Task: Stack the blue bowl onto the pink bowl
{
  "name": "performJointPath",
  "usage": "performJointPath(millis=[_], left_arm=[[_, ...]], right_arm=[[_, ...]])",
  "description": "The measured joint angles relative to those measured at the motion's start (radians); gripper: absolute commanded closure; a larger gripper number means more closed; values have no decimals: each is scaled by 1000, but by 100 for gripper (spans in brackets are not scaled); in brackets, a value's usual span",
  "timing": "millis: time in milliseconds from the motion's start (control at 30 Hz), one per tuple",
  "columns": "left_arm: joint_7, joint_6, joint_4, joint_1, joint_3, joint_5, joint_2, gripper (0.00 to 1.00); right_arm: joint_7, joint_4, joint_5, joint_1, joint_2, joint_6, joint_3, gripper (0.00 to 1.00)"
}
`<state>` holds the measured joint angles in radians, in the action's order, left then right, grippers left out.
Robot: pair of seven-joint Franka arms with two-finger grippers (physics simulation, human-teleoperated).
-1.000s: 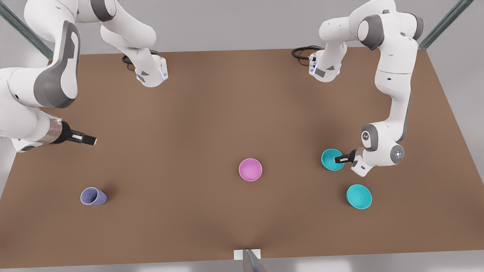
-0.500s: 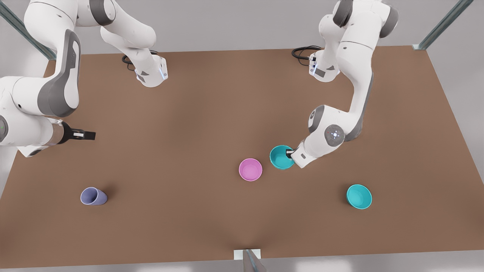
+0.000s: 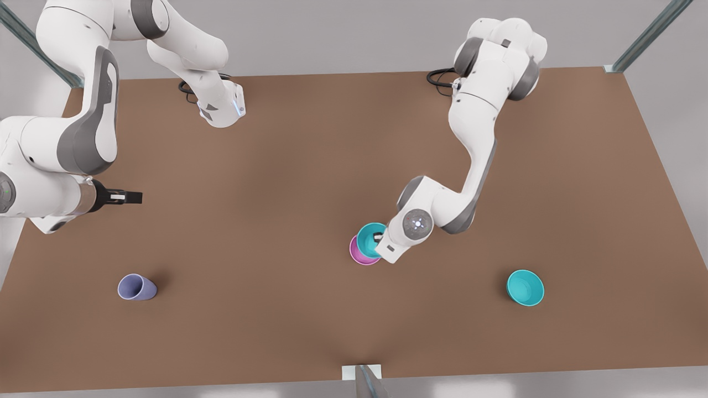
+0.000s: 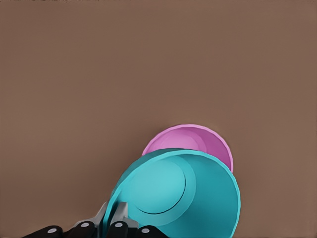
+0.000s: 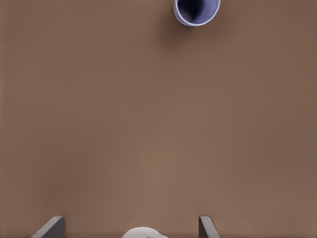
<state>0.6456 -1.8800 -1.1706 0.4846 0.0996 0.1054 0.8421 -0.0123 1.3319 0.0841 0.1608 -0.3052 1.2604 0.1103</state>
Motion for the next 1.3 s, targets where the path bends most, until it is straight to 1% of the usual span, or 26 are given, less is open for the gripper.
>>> performJointPath(millis=[267,700,733,767,867,933,1100,1167,1233,1267,1300], left_arm=[[128,15,96,15,10,0,69,79],[255,19,114,34,9,-1,105,79],[262,19,114,34,10,-1,108,58],[268,19,113,31,10,0,109,0],[282,24,113,12,11,5,100,0],[287,71,114,-21,10,4,52,0],[241,345,115,-197,5,-40,-259,0],[165,443,98,-247,5,-89,-354,0],[85,459,-117,-282,-2,-119,-556,0],[47,457,-175,-284,-11,-126,-612,0],[12,457,-204,-287,-18,-131,-640,0]], right_arm=[[16,0,-1,-1,-1,0,0,0],[30,0,-5,0,-6,2,0,0],[30,0,-5,0,-6,2,0,0],[31,0,-5,0,-6,2,0,0],[33,-1,-5,0,-6,2,0,0],[34,-1,-5,0,-6,2,0,0],[36,-2,-5,0,-6,2,0,0],[37,-2,-5,0,-6,2,0,0],[37,-2,-5,1,-6,3,0,0],[38,-2,-5,1,-6,3,0,0],[38,-2,-5,0,-6,3,0,0]])
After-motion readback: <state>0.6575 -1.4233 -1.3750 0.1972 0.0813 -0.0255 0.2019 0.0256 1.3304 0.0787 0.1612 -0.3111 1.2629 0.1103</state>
